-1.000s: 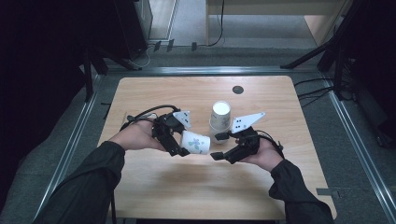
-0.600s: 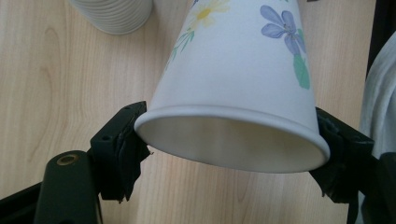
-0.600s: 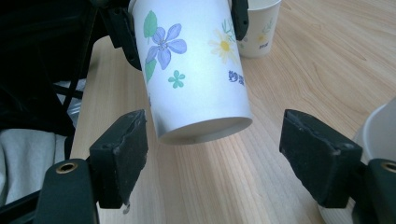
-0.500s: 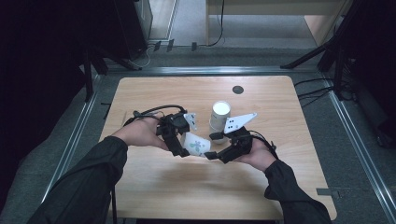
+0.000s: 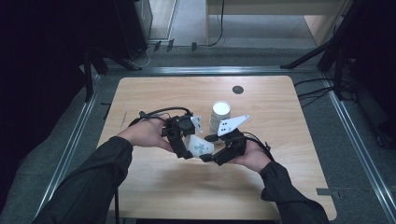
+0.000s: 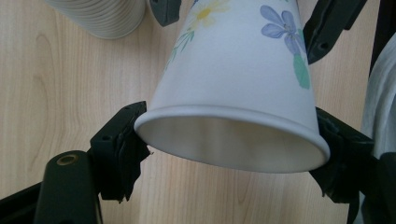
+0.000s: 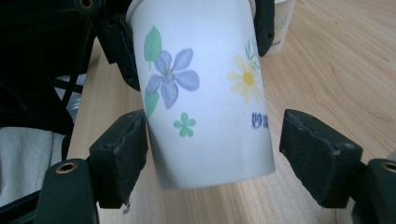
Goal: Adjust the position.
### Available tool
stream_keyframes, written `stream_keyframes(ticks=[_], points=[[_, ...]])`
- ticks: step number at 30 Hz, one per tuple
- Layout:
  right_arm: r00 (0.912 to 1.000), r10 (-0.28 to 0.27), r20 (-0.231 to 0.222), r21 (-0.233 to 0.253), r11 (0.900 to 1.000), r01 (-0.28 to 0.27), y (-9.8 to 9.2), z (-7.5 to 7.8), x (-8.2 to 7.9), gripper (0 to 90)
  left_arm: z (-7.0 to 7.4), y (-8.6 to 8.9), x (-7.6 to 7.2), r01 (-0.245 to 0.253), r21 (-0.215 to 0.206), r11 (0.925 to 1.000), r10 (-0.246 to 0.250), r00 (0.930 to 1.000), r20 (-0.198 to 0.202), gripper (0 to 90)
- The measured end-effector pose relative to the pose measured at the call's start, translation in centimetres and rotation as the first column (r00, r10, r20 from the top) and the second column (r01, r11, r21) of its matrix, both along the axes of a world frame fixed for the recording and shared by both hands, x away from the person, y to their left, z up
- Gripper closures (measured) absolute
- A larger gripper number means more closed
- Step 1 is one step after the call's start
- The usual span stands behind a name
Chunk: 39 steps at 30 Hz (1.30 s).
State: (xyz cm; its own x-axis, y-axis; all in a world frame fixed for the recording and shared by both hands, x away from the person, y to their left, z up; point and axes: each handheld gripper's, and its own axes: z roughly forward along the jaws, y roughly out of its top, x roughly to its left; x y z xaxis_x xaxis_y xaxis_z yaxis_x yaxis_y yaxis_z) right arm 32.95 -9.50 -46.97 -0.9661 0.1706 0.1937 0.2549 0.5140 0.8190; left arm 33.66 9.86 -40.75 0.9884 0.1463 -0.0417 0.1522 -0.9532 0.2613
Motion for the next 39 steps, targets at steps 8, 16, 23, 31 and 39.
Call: stream_keyframes(ticks=[8, 16, 23, 31, 39], points=[[0.9998, 0.018, -0.002, 0.003, 1.000, -0.018, 0.19, 0.02, -0.12, 30.4, -0.14, -0.08, 0.05, -0.002, 0.000, 1.0000, 0.002, 1.0000, -0.006, 21.8], [0.9998, 0.018, -0.012, 0.000, 1.000, -0.018, 0.25, -0.03, -0.10, 30.5, -0.20, -0.14, 0.13, 0.000, 0.003, 1.0000, 0.000, 1.0000, -0.005, 21.8], [0.9999, 0.015, -0.008, -0.005, 1.000, -0.015, 0.31, -0.09, -0.07, 30.3, -0.27, -0.18, 0.08, -0.005, -0.003, 1.0000, 0.005, 1.0000, -0.001, 21.9], [0.9999, 0.015, 0.007, -0.013, 1.000, -0.015, 0.42, -0.02, -0.21, 31.7, -0.25, -0.06, 0.17, -0.003, -0.008, 1.0000, 0.003, 1.0000, -0.005, 22.3], [0.9993, 0.030, 0.021, -0.021, 0.999, -0.029, 0.51, 0.10, -0.30, 34.6, -0.24, 0.20, 0.09, 0.001, -0.016, 0.9999, -0.001, 0.9999, -0.012, 22.7]])
